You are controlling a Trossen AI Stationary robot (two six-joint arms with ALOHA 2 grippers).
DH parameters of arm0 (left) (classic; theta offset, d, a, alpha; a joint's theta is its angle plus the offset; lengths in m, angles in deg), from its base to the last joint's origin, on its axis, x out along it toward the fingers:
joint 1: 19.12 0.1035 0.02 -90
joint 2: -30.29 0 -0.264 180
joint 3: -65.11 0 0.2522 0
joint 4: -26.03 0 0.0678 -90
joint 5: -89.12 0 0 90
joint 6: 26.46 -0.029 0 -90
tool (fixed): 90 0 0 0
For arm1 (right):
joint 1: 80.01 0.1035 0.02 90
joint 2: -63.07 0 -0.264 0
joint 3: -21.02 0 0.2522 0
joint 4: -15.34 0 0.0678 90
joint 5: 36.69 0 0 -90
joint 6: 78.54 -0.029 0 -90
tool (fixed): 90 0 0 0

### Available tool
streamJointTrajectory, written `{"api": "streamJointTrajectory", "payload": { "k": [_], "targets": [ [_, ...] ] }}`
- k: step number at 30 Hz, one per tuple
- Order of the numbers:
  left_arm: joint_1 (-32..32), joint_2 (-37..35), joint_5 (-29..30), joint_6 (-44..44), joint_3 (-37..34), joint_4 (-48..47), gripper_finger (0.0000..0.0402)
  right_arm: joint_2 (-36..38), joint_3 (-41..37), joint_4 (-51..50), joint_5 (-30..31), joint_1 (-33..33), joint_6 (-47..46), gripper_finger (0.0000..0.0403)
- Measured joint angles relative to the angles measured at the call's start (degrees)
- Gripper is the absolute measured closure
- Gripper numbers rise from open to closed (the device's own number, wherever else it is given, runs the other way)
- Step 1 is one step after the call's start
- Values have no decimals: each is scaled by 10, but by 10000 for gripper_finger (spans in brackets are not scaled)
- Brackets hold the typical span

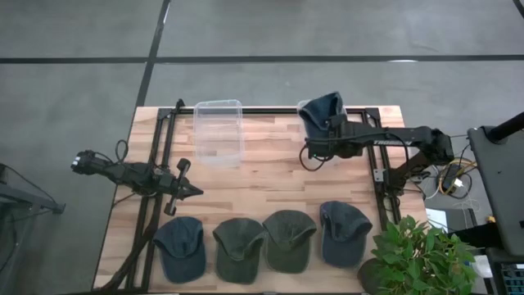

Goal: Pick & Place hat
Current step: Put the top blue cap into the right transparent bin

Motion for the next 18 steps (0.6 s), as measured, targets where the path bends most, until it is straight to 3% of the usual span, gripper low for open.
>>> {"api": "streamJointTrajectory", "payload": {
  "k": [18],
  "targets": [
    [0, 0, 0, 0, 0, 0, 401, -1, -81, 93, -52, -9, 52, 390]
  ]
}}
